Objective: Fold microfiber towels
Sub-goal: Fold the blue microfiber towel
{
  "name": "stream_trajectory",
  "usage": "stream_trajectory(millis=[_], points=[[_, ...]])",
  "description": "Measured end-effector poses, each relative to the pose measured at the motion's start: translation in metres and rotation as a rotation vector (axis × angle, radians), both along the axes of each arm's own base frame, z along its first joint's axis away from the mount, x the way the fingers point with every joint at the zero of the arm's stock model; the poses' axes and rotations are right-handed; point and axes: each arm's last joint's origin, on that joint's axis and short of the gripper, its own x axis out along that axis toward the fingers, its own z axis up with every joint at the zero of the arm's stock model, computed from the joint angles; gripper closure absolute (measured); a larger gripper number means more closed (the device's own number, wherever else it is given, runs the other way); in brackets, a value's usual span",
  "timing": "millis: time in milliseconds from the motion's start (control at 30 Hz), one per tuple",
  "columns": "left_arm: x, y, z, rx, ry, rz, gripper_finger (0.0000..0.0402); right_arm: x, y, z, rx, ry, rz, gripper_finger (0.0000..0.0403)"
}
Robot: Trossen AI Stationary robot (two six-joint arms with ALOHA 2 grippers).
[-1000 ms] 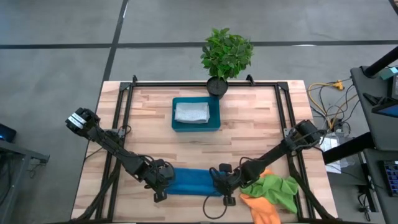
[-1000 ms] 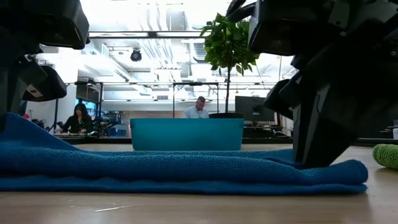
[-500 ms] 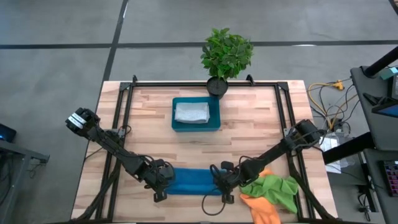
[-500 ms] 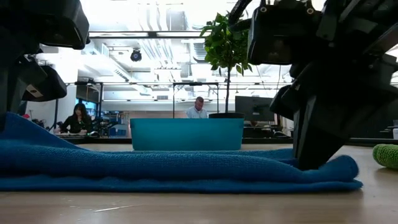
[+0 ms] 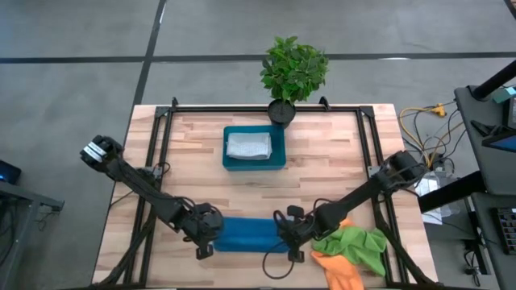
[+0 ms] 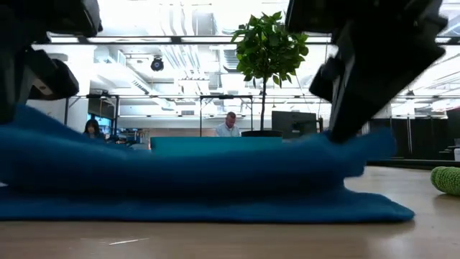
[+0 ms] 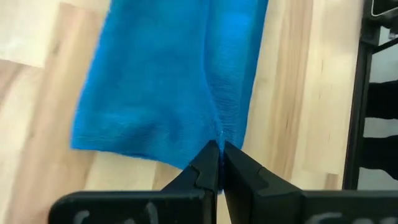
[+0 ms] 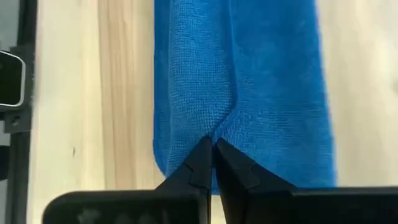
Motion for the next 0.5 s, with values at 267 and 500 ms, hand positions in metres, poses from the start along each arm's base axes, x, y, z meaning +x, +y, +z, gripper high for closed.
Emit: stream_trajectory(millis=[267,500], points=[[-0.012,0.016,0.021,0.106,-0.072,0.062,0.0402,-0.01,-0.013,0.023,-0.086,-0.007,-0.034,0.0394],[-0.017,0.043,0.03,0.256,-0.086,0.155,0.0402,-0.008,-0.042,0.033,-0.19,0.001,-0.075,0.0394]])
